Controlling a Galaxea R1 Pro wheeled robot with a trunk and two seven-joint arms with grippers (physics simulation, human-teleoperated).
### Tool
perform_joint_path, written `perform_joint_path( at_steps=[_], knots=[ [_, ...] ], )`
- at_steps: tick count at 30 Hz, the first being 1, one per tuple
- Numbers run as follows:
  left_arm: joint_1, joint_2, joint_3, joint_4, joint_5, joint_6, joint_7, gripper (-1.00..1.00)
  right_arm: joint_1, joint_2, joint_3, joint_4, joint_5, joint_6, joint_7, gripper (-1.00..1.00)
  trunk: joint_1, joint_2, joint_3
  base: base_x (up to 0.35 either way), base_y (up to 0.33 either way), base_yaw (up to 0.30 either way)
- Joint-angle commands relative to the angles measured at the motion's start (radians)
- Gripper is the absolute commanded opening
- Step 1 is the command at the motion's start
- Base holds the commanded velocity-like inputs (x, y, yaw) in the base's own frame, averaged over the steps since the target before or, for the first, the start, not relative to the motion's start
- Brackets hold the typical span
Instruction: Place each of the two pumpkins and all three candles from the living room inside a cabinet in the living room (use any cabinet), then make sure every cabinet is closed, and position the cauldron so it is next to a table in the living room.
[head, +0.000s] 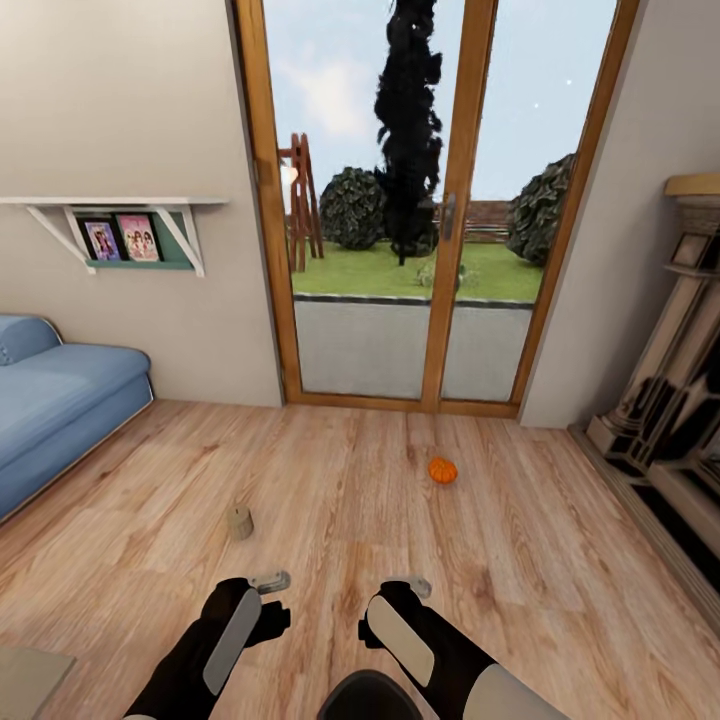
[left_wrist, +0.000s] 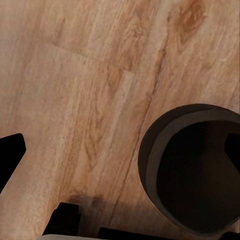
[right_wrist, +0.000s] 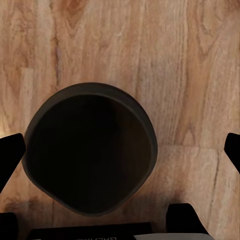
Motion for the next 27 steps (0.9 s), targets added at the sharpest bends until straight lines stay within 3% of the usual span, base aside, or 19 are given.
perform_joint_path(
  at_steps=[1, 5, 10, 21, 27],
  knots=[
    [-0.001, 0.0, -0.002, -0.001, 0.008, 0.001, 0.01, 1.0, -0.001, 0.0, 0.002, -0.001, -0.005, 0.003, -0.007, 1.0, 0.004, -0.008, -0.004, 0.0, 0.0, 0.0],
    [-0.001, -0.001, -0.01, 0.0, 0.005, 0.002, 0.009, 1.0, -0.001, 0.0, 0.002, -0.001, -0.005, 0.003, -0.006, 1.0, 0.019, -0.036, -0.017, 0.0, 0.0, 0.0],
    [-0.001, -0.002, -0.038, 0.0, 0.007, 0.004, 0.009, 1.0, -0.001, 0.0, 0.002, -0.001, -0.005, 0.002, -0.006, 1.0, 0.019, -0.036, -0.017, 0.0, 0.0, 0.0],
    [-0.001, -0.002, -0.047, 0.006, 0.007, 0.004, 0.007, 1.0, -0.001, 0.0, 0.002, -0.003, -0.005, 0.002, 0.002, 1.0, 0.061, -0.113, -0.051, 0.0, 0.0, 0.0],
    [-0.001, -0.002, -0.118, 0.009, 0.009, 0.004, 0.008, 1.0, -0.001, 0.0, 0.002, -0.008, -0.004, 0.0, 0.006, 1.0, 0.084, -0.155, -0.07, 0.0, 0.0, 0.0]
  ],
)
